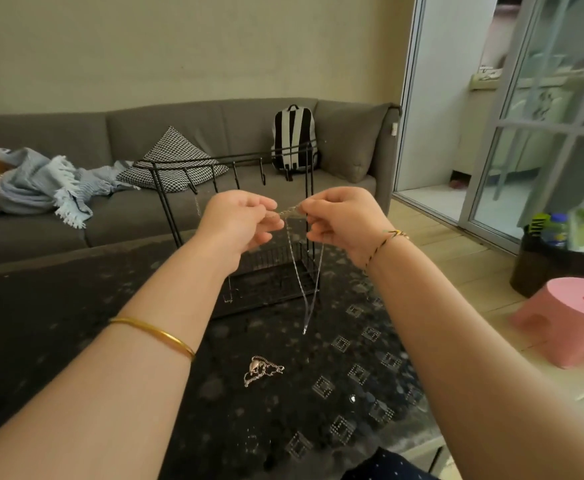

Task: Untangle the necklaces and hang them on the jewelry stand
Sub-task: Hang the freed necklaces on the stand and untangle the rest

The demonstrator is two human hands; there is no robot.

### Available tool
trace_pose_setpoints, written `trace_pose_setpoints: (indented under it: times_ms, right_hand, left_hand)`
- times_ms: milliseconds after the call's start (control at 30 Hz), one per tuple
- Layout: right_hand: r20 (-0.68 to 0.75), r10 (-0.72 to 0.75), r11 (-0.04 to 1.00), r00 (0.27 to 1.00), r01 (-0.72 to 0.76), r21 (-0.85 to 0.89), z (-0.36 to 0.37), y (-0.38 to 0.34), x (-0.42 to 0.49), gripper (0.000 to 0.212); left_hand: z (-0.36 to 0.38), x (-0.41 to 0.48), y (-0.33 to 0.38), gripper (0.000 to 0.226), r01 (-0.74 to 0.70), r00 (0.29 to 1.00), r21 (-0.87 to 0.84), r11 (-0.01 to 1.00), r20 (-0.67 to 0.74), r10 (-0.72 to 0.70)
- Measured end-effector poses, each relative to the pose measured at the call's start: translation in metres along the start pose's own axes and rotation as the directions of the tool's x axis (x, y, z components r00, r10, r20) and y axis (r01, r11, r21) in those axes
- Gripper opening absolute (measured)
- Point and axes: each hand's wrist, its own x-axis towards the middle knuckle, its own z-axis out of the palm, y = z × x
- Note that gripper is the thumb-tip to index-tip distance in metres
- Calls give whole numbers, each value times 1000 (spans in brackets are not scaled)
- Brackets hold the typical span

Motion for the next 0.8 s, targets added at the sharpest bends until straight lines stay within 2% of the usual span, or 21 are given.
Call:
trace_pose_setpoints:
  times_ms: [133, 300, 433, 567, 667, 800]
  right_hand:
    - [-17, -25, 991, 1000, 23, -129, 4, -6, 14, 13]
    - [18, -38, 986, 999, 40, -164, 12, -14, 30, 11]
    - [44, -46, 984, 998, 53, -168, 23, -15, 44, 10]
    - [46, -71, 984, 996, 77, -159, 33, -15, 58, 9]
    - [44, -114, 973, 993, 120, -196, 39, -18, 71, 11]
    - [40, -192, 936, 981, 196, -292, 46, -22, 93, 12]
  left_hand:
    - [-1, 11, 5, 33, 66, 998, -65, 996, 6, -66]
    - [-4, 25, 6, 41, 141, 979, -19, 990, 153, -136]
    - [-10, 35, 2, 21, 236, 931, -108, 966, 308, -193]
    - [-19, 49, 0, 3, 233, 946, -185, 955, 269, -179]
    - [-29, 66, 6, 3, 160, 975, -5, 987, 155, -158]
    - [-36, 84, 18, 4, -46, 999, 322, 946, 15, 43]
